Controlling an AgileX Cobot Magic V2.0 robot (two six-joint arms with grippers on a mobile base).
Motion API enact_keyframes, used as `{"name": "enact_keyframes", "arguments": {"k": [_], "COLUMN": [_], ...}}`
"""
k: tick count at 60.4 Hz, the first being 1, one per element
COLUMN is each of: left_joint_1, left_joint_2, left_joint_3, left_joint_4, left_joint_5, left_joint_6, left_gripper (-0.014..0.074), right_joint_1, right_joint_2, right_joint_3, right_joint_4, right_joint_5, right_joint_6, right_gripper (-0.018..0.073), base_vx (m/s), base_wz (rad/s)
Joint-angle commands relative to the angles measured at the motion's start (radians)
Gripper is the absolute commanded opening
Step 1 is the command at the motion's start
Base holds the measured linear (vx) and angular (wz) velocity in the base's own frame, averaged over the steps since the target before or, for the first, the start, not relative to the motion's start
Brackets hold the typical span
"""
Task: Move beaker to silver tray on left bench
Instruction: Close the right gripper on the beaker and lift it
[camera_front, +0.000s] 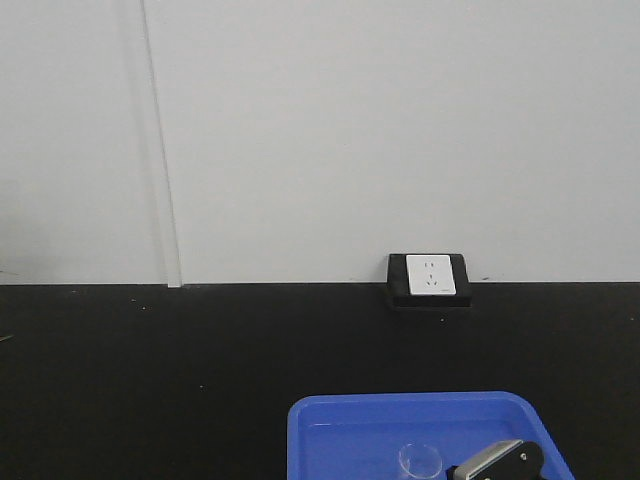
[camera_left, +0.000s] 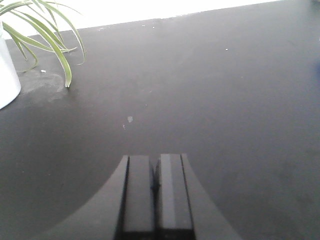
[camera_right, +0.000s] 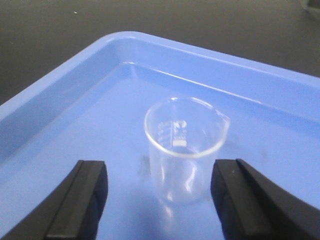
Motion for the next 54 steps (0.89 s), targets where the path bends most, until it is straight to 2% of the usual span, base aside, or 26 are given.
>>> {"name": "enact_keyframes", "arguments": {"k": [1, 24, 39, 47, 54], "left_joint_1": [-0.005, -0.005, -0.005, -0.005, -0.005], "left_joint_2": [-0.007, -0.007, -0.007, -0.007, -0.007], "left_joint_3": [0.021, 0.021, 0.021, 0.021, 0.021], "left_joint_4": [-0.003, -0.003, -0.003, -0.003, -0.003], "left_joint_5": [-0.081, -0.081, -0.081, -0.081, -0.081], "left_joint_6": [-0.002, -0.002, -0.002, -0.002, -0.002], "left_gripper": [0.0001, 0.0001, 0.0001, 0.0001, 0.0001], "right_joint_1": [0.001, 0.001, 0.001, 0.001, 0.001], "right_joint_2": [0.01, 0.151, 0.225, 0.216, 0.18], "right_joint_3": [-0.041, -0.213, -0.284, -0.284, -0.284], "right_joint_4": [0.015, 0.011, -0.041, -0.033, -0.037], "right_joint_5": [-0.136, -0.098, -0.099, -0.093, -0.059], "right_joint_6": [-0.037, -0.035, -0.021, -0.02, -0.017], "right_gripper": [0.0508, 0.0508, 0.0499, 0.0422, 0.0282], "base_vx": [0.0, 0.0, 0.0, 0.0, 0.0], "base_wz": [0.0, 0.0, 0.0, 0.0, 0.0]}}
